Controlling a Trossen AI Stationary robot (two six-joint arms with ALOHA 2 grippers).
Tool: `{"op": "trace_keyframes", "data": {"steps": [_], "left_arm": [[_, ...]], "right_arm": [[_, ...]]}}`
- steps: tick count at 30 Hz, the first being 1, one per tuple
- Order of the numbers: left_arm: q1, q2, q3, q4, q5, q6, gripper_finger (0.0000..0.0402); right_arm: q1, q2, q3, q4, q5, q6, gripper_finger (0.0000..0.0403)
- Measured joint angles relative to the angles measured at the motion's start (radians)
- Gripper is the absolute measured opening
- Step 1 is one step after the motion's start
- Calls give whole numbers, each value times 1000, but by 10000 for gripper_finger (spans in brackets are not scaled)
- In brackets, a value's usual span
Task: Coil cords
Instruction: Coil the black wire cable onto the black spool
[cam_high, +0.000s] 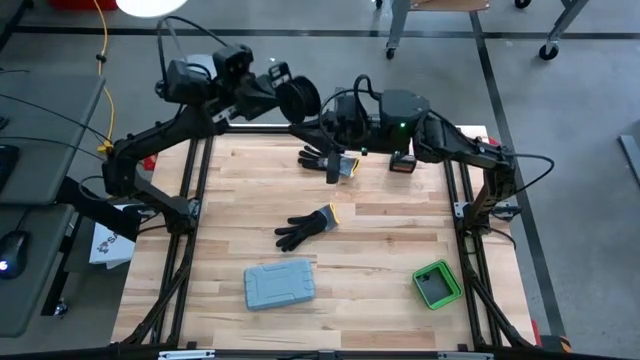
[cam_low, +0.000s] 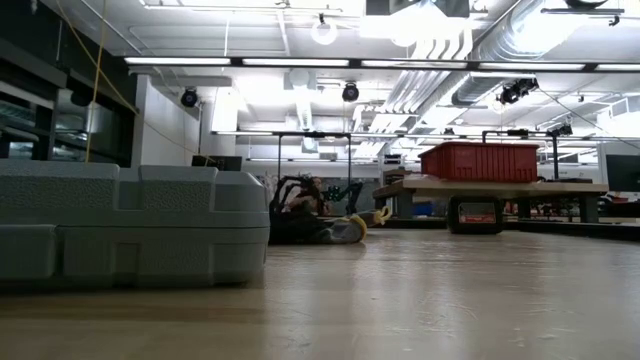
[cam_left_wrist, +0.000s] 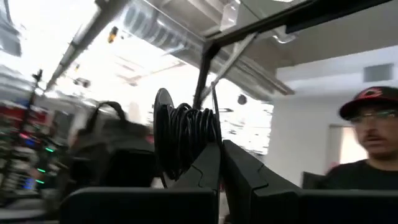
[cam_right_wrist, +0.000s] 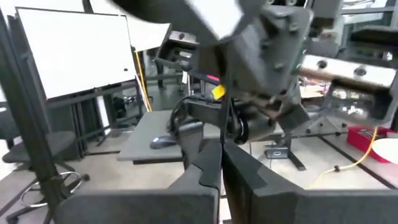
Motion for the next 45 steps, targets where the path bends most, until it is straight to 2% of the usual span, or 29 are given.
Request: {"op": "trace_keyframes", "data": {"steps": [7,14,17,27,34,45], "left_arm": [[54,-41,-1,-22,18,101,1],[78,-62,-1,-69,41,107,1],[73,-64,0,-59,22,110,1],[62,-64,2,-61,14,117,1],[60,-64,2,-62,2,107,1],[37,-64,1,-61,-26,80,1]], "right_arm": [[1,-5,0,-2,5,-1,0],[0,-5,-1,4,12,6,4],[0,-5,-2,-11,20,6,24],[-3,-3,-3,-9,161,-27,122],[-7,-2,-3,-4,235,-41,149],[-14,60,-2,121,215,-47,177]]}}
